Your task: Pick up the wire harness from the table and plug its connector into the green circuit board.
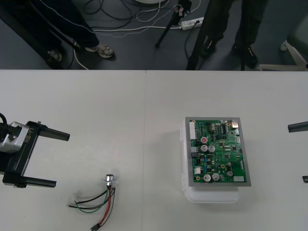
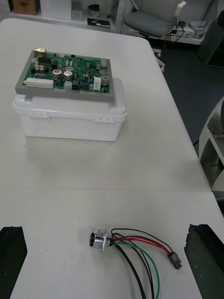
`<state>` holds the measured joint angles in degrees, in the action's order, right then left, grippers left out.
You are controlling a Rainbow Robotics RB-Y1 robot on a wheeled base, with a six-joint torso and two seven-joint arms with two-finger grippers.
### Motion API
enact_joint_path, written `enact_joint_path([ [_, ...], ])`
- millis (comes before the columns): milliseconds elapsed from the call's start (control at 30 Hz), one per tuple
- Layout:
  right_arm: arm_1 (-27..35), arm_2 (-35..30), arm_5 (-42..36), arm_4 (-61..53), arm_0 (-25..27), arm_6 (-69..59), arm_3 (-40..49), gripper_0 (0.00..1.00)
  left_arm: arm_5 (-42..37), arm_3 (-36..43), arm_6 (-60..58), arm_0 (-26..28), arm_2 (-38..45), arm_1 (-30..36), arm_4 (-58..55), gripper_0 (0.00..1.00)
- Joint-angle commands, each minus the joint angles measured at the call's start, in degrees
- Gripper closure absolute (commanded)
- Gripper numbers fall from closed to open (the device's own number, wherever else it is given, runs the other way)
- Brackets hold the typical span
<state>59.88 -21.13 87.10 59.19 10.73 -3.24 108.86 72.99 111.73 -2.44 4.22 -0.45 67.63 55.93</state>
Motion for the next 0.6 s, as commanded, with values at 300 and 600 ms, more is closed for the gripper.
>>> enact_joint_path([
  [300,-0.3,0.7,-0.4,0.2,0.6,1.8,1.3,0.00,-0.9,1.6,-3.1,1.1,1.7,2.3,-0.7,0.00],
  [600,-0.3,0.7,-0.4,0.2,0.6,1.8,1.3,0.00,-0.9,1.6,-3.1,1.1,1.7,2.3,-0.7,0.00],
])
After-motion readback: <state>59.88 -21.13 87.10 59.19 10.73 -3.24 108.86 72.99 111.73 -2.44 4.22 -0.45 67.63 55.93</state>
